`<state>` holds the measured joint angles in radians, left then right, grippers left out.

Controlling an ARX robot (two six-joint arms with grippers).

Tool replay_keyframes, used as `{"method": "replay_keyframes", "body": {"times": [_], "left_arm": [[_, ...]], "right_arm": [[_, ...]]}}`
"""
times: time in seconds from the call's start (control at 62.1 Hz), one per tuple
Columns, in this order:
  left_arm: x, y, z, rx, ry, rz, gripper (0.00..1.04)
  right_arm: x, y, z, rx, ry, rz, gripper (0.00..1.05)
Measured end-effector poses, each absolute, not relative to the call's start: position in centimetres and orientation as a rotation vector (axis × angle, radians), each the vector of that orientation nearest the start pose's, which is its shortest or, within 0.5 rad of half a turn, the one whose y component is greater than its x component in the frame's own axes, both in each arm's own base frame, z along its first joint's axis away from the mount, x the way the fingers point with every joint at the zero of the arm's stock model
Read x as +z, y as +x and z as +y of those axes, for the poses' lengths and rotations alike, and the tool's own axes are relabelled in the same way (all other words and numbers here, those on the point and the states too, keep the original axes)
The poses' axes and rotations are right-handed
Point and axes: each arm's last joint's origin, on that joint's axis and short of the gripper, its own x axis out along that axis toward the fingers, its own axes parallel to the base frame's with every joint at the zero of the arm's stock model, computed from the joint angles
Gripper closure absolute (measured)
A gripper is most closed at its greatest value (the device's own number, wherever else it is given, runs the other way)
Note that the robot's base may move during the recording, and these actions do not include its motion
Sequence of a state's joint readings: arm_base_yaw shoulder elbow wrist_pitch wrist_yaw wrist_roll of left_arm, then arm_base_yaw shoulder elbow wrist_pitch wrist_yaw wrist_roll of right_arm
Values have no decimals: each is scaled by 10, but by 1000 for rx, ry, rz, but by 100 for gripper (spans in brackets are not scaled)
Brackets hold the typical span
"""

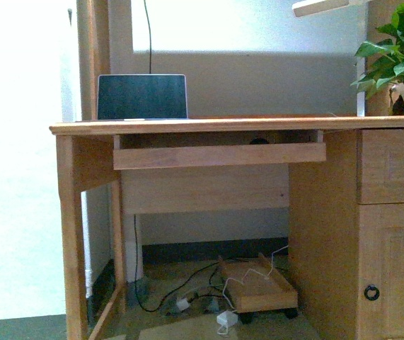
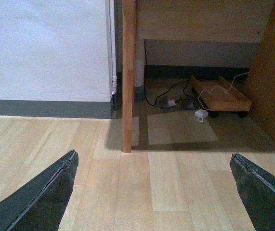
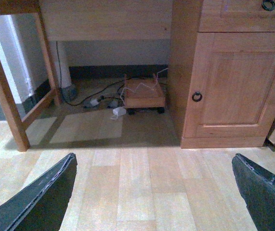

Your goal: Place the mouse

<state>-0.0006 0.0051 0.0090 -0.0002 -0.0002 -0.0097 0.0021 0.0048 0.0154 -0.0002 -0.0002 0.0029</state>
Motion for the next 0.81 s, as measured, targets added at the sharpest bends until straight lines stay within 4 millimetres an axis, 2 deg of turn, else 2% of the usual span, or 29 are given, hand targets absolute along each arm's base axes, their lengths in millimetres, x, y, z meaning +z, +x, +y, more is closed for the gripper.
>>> {"method": "replay_keyframes", "body": {"times": [0.806], "left_arm": [[166,97,0,0,-10,-3,8]], "right_arm": [[168,97,0,2,3,-10,7]]}}
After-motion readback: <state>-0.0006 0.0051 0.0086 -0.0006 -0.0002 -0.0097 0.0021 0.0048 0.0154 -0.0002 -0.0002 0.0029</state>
